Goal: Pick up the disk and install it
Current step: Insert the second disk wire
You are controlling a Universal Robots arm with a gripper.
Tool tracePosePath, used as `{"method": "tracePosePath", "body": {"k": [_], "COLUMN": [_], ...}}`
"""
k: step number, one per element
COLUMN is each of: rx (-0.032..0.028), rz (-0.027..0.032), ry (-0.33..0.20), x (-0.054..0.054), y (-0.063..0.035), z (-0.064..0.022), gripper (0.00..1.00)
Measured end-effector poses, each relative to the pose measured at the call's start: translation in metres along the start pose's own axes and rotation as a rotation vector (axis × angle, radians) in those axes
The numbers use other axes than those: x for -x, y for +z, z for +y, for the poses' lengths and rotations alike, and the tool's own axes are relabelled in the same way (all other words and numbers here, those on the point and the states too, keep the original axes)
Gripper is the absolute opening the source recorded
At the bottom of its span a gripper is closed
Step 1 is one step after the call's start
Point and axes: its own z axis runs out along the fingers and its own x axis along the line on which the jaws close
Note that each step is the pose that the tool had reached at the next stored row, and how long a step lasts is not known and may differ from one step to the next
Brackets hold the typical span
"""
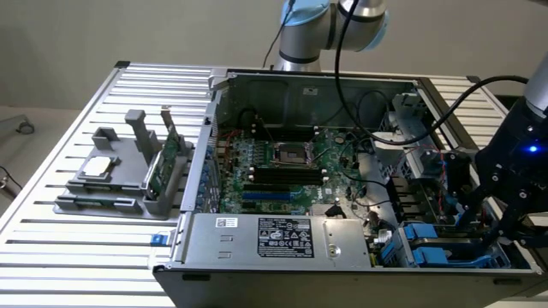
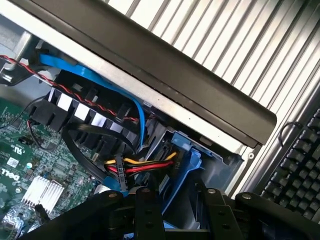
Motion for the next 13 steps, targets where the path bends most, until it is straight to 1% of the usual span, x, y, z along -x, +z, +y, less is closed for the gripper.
{"method": "tracePosePath", "body": {"k": [4, 8, 13], "rx": [0.0004, -0.0006, 0.0017], "rz": [0.0113, 0.0179, 0.0306], "ry": [0.049, 0.088, 0.125], "x": [-0.0004, -0.0005, -0.0003], "y": [0.0035, 0.0041, 0.0041], "z": [0.0000, 0.0000, -0.0001], "gripper": [0.37, 0.37, 0.37]}}
